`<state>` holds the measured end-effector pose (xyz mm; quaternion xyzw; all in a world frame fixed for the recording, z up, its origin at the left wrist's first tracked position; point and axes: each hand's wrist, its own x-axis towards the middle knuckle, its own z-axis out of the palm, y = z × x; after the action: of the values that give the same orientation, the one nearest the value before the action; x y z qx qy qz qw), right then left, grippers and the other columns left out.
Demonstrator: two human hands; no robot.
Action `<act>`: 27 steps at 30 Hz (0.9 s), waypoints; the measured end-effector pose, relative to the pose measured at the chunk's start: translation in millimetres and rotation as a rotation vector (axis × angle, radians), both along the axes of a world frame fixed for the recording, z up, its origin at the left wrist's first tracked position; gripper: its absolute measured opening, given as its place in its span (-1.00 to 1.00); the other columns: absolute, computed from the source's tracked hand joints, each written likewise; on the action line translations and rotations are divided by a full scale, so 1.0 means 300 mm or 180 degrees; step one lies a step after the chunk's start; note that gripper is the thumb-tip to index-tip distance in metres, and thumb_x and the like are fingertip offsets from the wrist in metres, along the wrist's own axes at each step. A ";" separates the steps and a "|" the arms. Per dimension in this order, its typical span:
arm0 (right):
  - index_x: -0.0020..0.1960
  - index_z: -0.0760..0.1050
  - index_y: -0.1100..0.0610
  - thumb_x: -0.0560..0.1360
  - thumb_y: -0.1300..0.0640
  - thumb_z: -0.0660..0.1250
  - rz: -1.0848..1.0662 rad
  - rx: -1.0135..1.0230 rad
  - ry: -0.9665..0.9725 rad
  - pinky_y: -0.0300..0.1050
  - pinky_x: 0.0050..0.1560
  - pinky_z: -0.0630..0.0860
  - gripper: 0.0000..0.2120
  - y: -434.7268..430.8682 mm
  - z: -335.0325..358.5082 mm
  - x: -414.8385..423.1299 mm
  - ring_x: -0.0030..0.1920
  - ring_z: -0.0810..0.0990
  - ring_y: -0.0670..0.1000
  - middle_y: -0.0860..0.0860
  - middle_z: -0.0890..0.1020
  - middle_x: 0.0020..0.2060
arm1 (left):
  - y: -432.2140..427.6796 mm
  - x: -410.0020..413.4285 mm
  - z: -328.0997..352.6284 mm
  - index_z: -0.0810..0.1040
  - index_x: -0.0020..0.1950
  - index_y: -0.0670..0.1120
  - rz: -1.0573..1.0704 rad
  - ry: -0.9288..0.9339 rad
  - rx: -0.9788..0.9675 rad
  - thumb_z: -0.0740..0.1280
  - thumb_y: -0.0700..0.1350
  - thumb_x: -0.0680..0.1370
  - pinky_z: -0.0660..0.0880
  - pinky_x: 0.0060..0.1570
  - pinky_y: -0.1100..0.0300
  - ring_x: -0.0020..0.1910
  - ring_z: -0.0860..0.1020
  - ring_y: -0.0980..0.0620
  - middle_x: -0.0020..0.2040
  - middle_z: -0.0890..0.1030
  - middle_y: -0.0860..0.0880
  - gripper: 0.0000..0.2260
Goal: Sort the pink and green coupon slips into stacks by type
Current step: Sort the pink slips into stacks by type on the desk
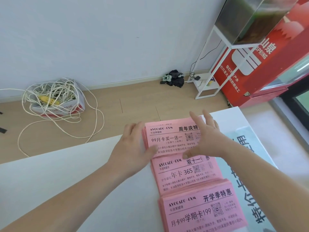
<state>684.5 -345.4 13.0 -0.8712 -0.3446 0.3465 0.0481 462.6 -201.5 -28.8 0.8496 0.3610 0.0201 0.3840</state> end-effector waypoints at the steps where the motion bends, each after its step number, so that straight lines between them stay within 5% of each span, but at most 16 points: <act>1: 0.59 -0.29 -0.36 0.01 -0.25 0.73 0.0345 -0.0164 -0.0181 0.33 0.55 0.09 0.50 0.006 0.001 -0.001 0.61 -0.37 0.01 -0.21 -0.40 0.57 | 0.006 -0.002 0.003 0.05 0.60 0.16 -0.0371 0.0187 0.0283 0.42 0.31 0.46 0.38 0.40 0.03 0.53 0.22 0.02 0.56 0.08 0.09 -0.15; 3: 0.58 -0.33 -0.33 0.03 -0.25 0.72 0.0896 -0.0427 -0.0469 0.40 0.56 0.02 0.50 0.027 0.003 -0.003 0.58 -0.46 -0.01 -0.18 -0.41 0.58 | 0.033 0.024 -0.002 -0.12 0.65 0.12 -0.0949 0.0505 0.0676 0.42 0.40 0.38 0.08 0.59 -0.06 0.63 -0.15 -0.03 0.64 -0.17 0.04 0.04; 5: 0.60 -0.34 -0.29 0.06 -0.25 0.71 0.1225 -0.0582 -0.0639 0.41 0.57 -0.06 0.50 0.054 -0.002 0.000 0.58 -0.45 0.01 -0.15 -0.38 0.59 | 0.052 0.066 -0.007 -0.18 0.65 0.13 -0.1232 0.0652 0.0577 0.44 0.40 0.34 -0.05 0.61 -0.09 0.63 -0.26 -0.04 0.65 -0.25 0.02 0.11; 14: 0.64 -0.15 -0.24 0.17 -0.24 0.67 0.1774 -0.0508 -0.0893 0.17 0.61 0.00 0.31 0.125 0.007 0.047 0.59 0.09 -0.01 -0.16 0.15 0.57 | 0.060 0.096 -0.019 -0.03 0.64 0.12 -0.1291 0.0504 0.0929 0.47 0.36 0.34 0.13 0.55 0.02 0.56 0.07 -0.02 0.57 0.12 0.03 0.05; 22: 0.64 -0.18 -0.23 0.19 -0.22 0.66 0.1844 -0.0536 -0.0892 0.22 0.61 -0.01 0.31 0.126 -0.012 0.044 0.62 -0.02 -0.02 -0.18 0.09 0.60 | 0.025 0.090 -0.040 -0.02 0.65 0.06 -0.1230 0.0521 0.0952 0.43 0.36 0.39 0.05 0.59 0.03 0.62 0.00 -0.03 0.64 0.05 0.00 0.00; 27: 0.59 -0.36 -0.32 0.12 -0.22 0.70 0.1440 -0.0525 -0.0761 0.26 0.61 -0.11 0.46 0.093 0.006 0.033 0.63 -0.29 0.04 -0.12 -0.30 0.63 | 0.017 0.047 -0.032 -0.18 0.65 0.18 -0.0883 0.0358 0.0518 0.41 0.47 0.33 -0.07 0.62 0.02 0.64 -0.21 0.03 0.66 -0.25 0.06 0.11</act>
<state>694.3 -317.6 14.9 -0.8077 -0.5044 0.2700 -0.1428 476.8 -196.5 -38.5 0.9194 0.2583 -0.0516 0.2921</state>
